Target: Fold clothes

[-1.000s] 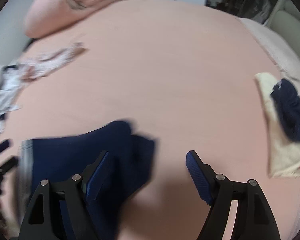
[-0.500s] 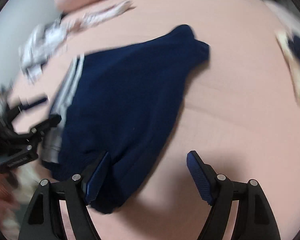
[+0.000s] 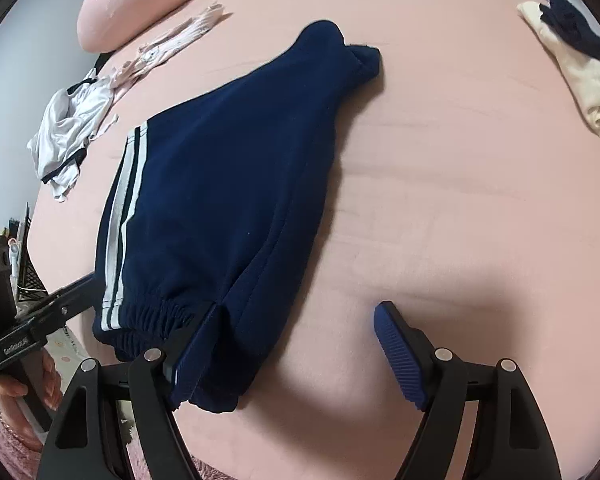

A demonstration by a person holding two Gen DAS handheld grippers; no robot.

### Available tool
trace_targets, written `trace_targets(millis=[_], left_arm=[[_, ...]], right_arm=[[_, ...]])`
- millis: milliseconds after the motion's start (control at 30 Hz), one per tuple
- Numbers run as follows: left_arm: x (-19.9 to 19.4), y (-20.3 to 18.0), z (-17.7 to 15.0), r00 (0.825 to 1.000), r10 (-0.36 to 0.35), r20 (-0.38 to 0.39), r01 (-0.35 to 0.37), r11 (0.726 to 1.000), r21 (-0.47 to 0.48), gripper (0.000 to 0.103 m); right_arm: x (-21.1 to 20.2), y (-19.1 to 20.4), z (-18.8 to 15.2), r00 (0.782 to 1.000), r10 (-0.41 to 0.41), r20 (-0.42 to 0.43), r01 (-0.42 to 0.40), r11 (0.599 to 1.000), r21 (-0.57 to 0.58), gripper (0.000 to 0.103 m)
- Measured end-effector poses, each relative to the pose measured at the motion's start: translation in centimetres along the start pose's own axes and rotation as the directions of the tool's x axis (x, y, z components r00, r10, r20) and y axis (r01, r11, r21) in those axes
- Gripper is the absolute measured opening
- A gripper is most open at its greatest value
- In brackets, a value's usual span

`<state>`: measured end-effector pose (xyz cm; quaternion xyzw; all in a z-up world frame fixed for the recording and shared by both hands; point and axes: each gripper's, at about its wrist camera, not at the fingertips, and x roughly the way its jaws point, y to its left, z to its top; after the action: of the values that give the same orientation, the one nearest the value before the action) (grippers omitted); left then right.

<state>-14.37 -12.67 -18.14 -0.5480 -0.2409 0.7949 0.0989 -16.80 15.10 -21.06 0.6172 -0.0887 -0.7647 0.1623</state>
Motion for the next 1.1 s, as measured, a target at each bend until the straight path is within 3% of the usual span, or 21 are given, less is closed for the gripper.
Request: trace_targets(millis=[100,267,300,333,400,533,633,733,800,833,867,933,1100], left_arm=[[0.0,-0.5,-0.6,1.000,-0.024,-0.014,0.024,1.000,0.004,0.067],[0.3,-1.6,-1.2,0.999,-0.035,-0.026,0.036,0.998,0.050,0.064],[0.4,-2.0,-1.3,1.000,-0.020,-0.019,0.021,0.997,0.078,0.061],[0.5,-2.5,-1.6,1.000,0.017,-0.007,-0.017,0.994,0.112,0.048],[1.1,-3.3,-1.9,0.999,0.035,-0.027,-0.031,0.991,0.129,0.037],[1.5,-2.9,-1.8,0.999,0.006,-0.040,-0.002,0.995,0.096,0.037],[1.4,-2.0,-1.6,0.998,-0.029,-0.057,0.032,0.998,0.053,0.039],[1.4,-2.3,-1.8,0.999,-0.014,-0.044,0.017,0.997,0.077,0.037],[1.5,-2.7,-2.0,1.000,-0.005,-0.029,0.007,0.996,0.092,0.027],[1.0,-2.8,-2.3,1.000,0.015,-0.012,-0.014,0.995,0.102,0.025],[0.6,-3.2,-2.5,0.999,0.035,0.003,-0.035,0.992,0.118,0.023],[0.1,-3.9,-2.8,0.999,0.047,0.019,-0.049,0.988,0.145,0.022],[-0.7,-3.8,-3.8,1.000,0.018,0.004,-0.019,0.989,0.149,0.021]], right_arm=[[-0.8,0.2,-0.7,0.997,0.080,-0.006,-0.080,0.997,0.021,0.079],[0.0,0.0,-1.1,0.998,0.050,-0.022,-0.052,0.997,-0.062,0.076],[-0.1,0.0,-1.2,0.998,0.064,-0.023,-0.065,0.996,-0.068,0.067],[-0.5,-0.3,-1.3,0.996,0.084,-0.025,-0.086,0.994,-0.068,0.062],[-1.4,-1.1,-1.8,0.992,0.122,-0.030,-0.124,0.990,-0.065,0.044],[-0.4,0.5,-1.8,0.994,0.102,-0.048,-0.108,0.986,-0.125,0.044],[0.1,0.1,-1.8,0.990,0.133,-0.048,-0.136,0.987,-0.086,0.045],[-0.7,-0.6,-2.4,0.989,0.143,-0.044,-0.146,0.987,-0.065,0.045],[-0.2,0.0,-2.3,0.988,0.148,-0.049,-0.152,0.985,-0.083,0.044],[-0.1,0.5,-2.3,0.987,0.155,-0.050,-0.159,0.983,-0.095,0.042],[-0.4,0.7,-2.5,0.987,0.153,-0.045,-0.157,0.981,-0.113,0.034],[-1.4,0.6,-3.0,0.989,0.145,-0.025,-0.147,0.980,-0.132,0.032],[-3.0,-1.0,-4.2,0.982,0.186,-0.021,-0.187,0.977,-0.107,0.032]])
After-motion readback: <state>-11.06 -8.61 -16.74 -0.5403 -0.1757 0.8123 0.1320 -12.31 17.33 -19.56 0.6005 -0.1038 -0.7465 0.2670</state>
